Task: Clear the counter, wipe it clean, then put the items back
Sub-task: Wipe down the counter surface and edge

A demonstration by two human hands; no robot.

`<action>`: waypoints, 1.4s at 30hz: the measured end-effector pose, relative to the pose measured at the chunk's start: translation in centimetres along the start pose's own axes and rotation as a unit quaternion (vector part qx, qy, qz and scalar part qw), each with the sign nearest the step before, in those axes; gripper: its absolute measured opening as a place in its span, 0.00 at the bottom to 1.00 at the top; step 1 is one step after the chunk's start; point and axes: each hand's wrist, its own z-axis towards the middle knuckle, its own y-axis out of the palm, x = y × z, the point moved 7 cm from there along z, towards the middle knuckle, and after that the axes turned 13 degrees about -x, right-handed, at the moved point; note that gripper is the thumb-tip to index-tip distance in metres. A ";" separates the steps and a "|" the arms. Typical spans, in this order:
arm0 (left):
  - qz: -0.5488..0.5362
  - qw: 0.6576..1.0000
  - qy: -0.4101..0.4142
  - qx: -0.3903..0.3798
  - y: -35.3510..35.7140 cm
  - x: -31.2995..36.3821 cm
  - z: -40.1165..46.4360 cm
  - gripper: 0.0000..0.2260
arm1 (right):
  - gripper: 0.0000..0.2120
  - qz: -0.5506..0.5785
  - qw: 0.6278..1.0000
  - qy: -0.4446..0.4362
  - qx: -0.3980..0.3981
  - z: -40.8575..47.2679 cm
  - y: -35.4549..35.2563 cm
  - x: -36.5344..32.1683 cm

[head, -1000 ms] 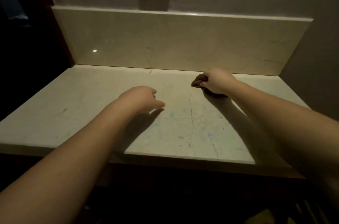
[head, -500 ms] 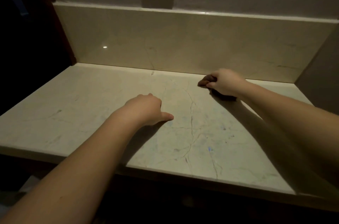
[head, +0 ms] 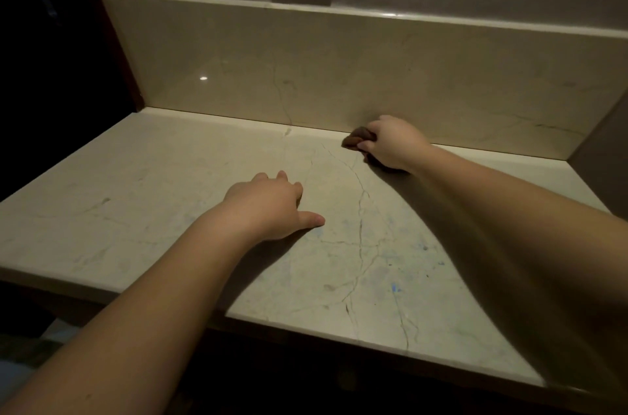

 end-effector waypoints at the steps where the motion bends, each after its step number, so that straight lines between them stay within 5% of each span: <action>1: 0.003 1.000 0.001 0.002 0.1 0.0 -0.1 0.31 | 0.09 -0.005 1.000 0.000 -0.006 -0.4 -0.1 0.9; 8: 0.006 1.000 0.000 0.000 0.0 0.0 -0.1 0.31 | 0.14 -0.026 0.998 0.043 0.031 0.2 -0.4 1.9; 16: 0.013 1.000 -0.012 -0.003 0.3 0.0 -0.2 0.33 | 0.11 -0.017 0.995 -0.088 -0.033 -3.7 0.5 -1.1; 25: -0.001 1.000 -0.011 -0.006 0.3 0.0 -0.8 0.33 | 0.10 0.014 0.997 -0.076 -0.013 -3.2 0.3 -1.7; 33: -0.040 0.999 -0.001 -0.015 -0.2 -0.5 -0.3 0.22 | 0.09 0.003 0.975 -0.215 -0.056 -12.5 2.0 -5.5; 42: -0.034 0.999 -0.010 -0.002 0.0 -0.7 -0.2 0.19 | 0.11 0.019 0.989 -0.143 -0.037 -7.6 1.2 -4.4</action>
